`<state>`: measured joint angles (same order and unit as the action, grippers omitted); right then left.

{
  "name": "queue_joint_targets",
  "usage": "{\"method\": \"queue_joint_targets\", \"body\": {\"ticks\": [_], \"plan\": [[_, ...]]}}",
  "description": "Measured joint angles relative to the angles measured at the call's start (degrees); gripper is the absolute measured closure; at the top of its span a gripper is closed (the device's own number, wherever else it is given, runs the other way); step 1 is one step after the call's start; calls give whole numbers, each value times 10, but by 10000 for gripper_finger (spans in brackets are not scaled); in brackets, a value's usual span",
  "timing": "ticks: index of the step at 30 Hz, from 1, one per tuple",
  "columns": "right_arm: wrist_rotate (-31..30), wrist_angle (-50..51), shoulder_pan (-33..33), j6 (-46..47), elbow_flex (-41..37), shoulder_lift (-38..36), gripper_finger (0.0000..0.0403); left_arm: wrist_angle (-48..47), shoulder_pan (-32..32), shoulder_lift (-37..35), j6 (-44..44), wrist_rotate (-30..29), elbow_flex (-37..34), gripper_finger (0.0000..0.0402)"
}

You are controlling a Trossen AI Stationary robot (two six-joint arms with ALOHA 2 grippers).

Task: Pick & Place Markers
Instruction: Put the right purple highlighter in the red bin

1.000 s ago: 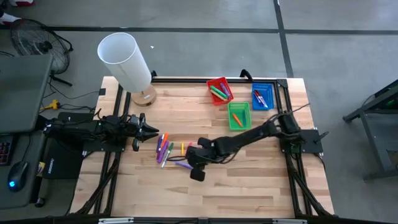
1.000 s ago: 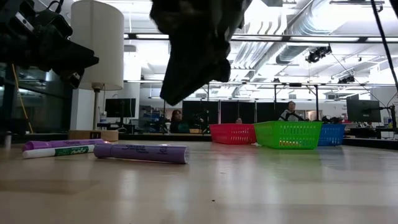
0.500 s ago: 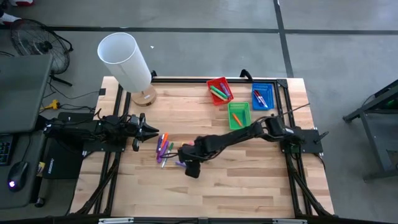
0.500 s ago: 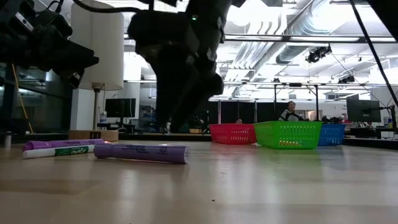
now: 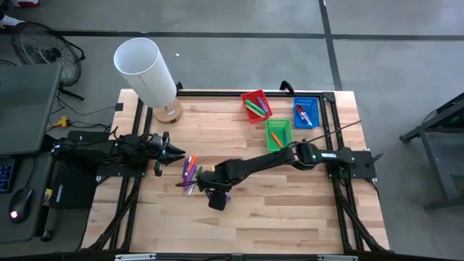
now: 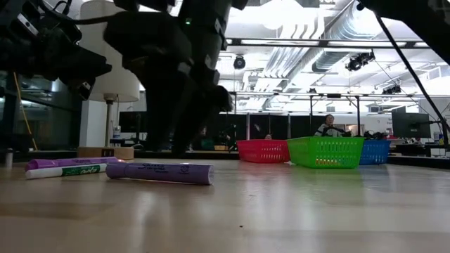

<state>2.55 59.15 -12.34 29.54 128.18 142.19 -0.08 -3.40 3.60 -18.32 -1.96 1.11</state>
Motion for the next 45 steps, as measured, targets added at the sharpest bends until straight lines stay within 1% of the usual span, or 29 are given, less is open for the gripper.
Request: {"method": "queue_joint_targets", "body": {"ticks": [14, 21, 27, 30, 35, 39, 42, 45], "plan": [[-5, 9, -7, -13, 4, 22, 191, 0, 0, 0, 0, 0, 0, 318], [3, 16, -7, -22, 4, 30, 191, 0, 0, 0, 0, 0, 0, 318], [-42, 68, -1, -27, 5, 30, 192, 0, 0, 0, 0, 0, 0, 318], [-54, 84, 2, -26, 5, 30, 192, 0, 0, 0, 0, 0, 0, 318], [-61, 94, 3, -44, 5, 30, 192, 0, 0, 0, 0, 0, 0, 318], [-86, 96, 3, -77, 5, 30, 192, 0, 0, 0, 0, 0, 0, 318], [-104, 95, 3, -80, 4, 30, 192, 0, 0, 0, 0, 0, 0, 318], [-106, 94, 5, -78, 4, 30, 192, 0, 0, 0, 0, 0, 0, 318]]}}
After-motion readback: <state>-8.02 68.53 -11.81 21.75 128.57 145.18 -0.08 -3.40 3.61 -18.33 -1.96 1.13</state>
